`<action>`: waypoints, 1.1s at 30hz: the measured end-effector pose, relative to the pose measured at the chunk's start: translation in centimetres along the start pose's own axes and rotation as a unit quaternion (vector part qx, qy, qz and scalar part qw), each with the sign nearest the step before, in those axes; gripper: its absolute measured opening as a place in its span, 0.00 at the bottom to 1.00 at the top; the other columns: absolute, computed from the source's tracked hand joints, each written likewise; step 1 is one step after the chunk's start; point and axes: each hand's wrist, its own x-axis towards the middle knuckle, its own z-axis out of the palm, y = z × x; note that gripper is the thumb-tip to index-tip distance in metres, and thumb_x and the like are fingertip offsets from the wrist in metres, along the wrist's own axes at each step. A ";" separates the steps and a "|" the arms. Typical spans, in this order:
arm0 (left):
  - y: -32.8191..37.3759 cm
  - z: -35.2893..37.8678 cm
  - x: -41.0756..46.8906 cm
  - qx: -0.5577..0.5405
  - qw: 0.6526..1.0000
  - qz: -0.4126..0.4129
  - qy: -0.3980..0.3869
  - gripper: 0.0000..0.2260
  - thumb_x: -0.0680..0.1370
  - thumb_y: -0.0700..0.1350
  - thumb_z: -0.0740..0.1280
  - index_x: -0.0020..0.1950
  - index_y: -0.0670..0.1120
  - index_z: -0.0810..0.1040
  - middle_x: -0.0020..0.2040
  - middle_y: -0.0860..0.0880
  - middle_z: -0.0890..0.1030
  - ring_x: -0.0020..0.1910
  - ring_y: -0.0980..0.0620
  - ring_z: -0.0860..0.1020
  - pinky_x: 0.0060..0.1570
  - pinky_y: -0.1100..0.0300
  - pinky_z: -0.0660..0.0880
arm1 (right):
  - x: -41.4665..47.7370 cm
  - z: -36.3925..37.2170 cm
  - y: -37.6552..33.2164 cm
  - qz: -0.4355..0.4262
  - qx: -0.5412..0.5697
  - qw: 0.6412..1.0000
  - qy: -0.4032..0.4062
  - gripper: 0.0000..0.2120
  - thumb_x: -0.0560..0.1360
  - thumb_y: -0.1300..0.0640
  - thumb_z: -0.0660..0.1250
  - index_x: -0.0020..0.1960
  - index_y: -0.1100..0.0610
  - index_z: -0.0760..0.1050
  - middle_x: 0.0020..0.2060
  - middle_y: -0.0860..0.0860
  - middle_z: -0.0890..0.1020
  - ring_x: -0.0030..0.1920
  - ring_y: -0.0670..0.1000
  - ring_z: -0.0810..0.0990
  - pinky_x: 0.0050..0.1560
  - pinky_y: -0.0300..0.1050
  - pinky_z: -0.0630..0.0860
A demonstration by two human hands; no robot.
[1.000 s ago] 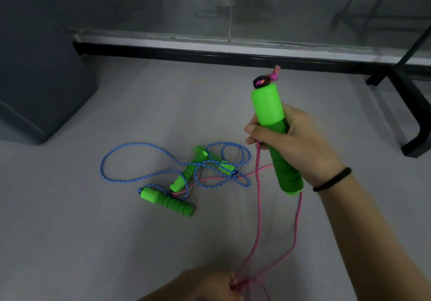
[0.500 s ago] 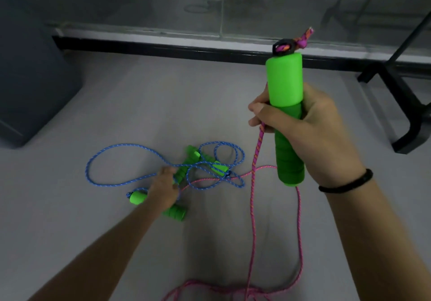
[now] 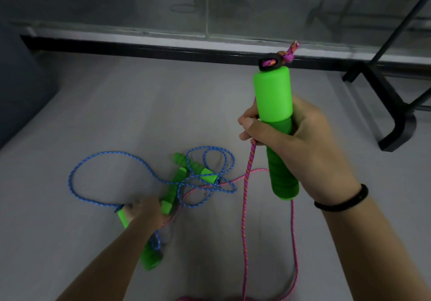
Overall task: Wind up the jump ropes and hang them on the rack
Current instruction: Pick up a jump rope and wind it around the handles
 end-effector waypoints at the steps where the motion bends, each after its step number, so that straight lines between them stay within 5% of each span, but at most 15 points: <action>1: 0.2 0.1 -0.3 0.004 1.000 -0.006 -0.011 0.27 0.68 0.63 0.65 0.61 0.48 0.74 0.62 0.48 0.76 0.64 0.47 0.73 0.64 0.55 0.67 | 0.0 0.0 0.0 -0.001 -0.002 1.000 0.002 0.04 0.72 0.65 0.68 0.45 0.64 0.75 0.39 0.59 0.82 0.40 0.59 0.81 0.39 0.47 0.78; 6: 1.3 -1.9 -3.0 -0.057 0.997 -0.050 -0.032 0.28 0.62 0.70 0.61 0.49 0.51 0.80 0.55 0.50 0.81 0.58 0.49 0.77 0.58 0.58 0.68 | 0.1 0.6 -0.2 -0.008 -0.013 1.000 0.007 0.05 0.70 0.62 0.70 0.44 0.62 0.76 0.40 0.59 0.82 0.40 0.60 0.81 0.40 0.50 0.77; 11: 0.3 -3.9 -4.9 -0.306 0.946 -0.043 -0.101 0.28 0.55 0.69 0.57 0.33 0.46 0.80 0.39 0.47 0.85 0.42 0.48 0.83 0.53 0.57 0.77 | 0.2 1.2 -1.0 -0.010 -0.009 1.000 -0.007 0.05 0.69 0.60 0.69 0.43 0.60 0.76 0.39 0.57 0.82 0.40 0.59 0.82 0.41 0.51 0.78; 17: -0.3 -8.4 -7.6 -0.470 0.880 0.010 0.064 0.14 0.64 0.55 0.65 0.26 0.45 0.76 0.16 0.52 0.73 0.30 0.48 0.76 0.39 0.56 0.75 | 0.1 2.1 -2.0 0.015 0.012 0.999 -0.030 0.03 0.70 0.66 0.69 0.43 0.64 0.76 0.40 0.61 0.83 0.44 0.63 0.81 0.46 0.57 0.77; 22: 0.3 -11.2 -9.6 -0.548 0.814 0.095 0.168 0.06 0.73 0.42 0.70 0.38 0.41 0.78 0.27 0.51 0.74 0.26 0.57 0.71 0.35 0.63 0.70 | -0.1 1.7 -3.0 0.017 0.004 1.000 -0.019 0.05 0.70 0.64 0.70 0.45 0.63 0.77 0.40 0.61 0.82 0.39 0.55 0.80 0.45 0.54 0.77; 25: 0.4 -12.9 -11.4 -0.571 0.781 0.144 0.209 0.10 0.67 0.37 0.74 0.40 0.51 0.79 0.31 0.54 0.78 0.28 0.64 0.74 0.38 0.64 0.71 | -0.2 0.9 -3.2 0.026 -0.037 0.999 0.014 0.05 0.69 0.60 0.71 0.44 0.58 0.78 0.35 0.52 0.80 0.33 0.42 0.74 0.38 0.37 0.73; 28: -0.7 -15.3 -12.9 -0.422 0.851 0.165 0.266 0.10 0.60 0.51 0.73 0.40 0.52 0.82 0.35 0.51 0.82 0.38 0.54 0.79 0.42 0.59 0.75 | 0.0 0.2 -3.3 0.036 -0.065 0.997 0.027 0.05 0.68 0.59 0.72 0.44 0.54 0.78 0.31 0.44 0.77 0.27 0.37 0.72 0.30 0.26 0.67; 30: -1.2 -17.3 -14.0 -0.325 0.897 0.171 0.244 0.12 0.62 0.51 0.75 0.42 0.47 0.83 0.38 0.46 0.83 0.42 0.48 0.81 0.42 0.58 0.74 | -0.2 -0.2 -3.4 0.035 -0.060 0.997 0.036 0.06 0.69 0.60 0.71 0.44 0.54 0.78 0.31 0.44 0.76 0.27 0.36 0.72 0.30 0.26 0.67; 33: -1.6 -19.3 -15.3 -0.346 0.906 0.164 0.179 0.17 0.59 0.55 0.77 0.41 0.46 0.83 0.39 0.48 0.82 0.43 0.51 0.80 0.40 0.63 0.72 | -0.5 -0.3 -3.3 0.034 -0.049 0.998 0.032 0.06 0.69 0.61 0.71 0.44 0.54 0.77 0.31 0.45 0.76 0.27 0.38 0.71 0.30 0.27 0.67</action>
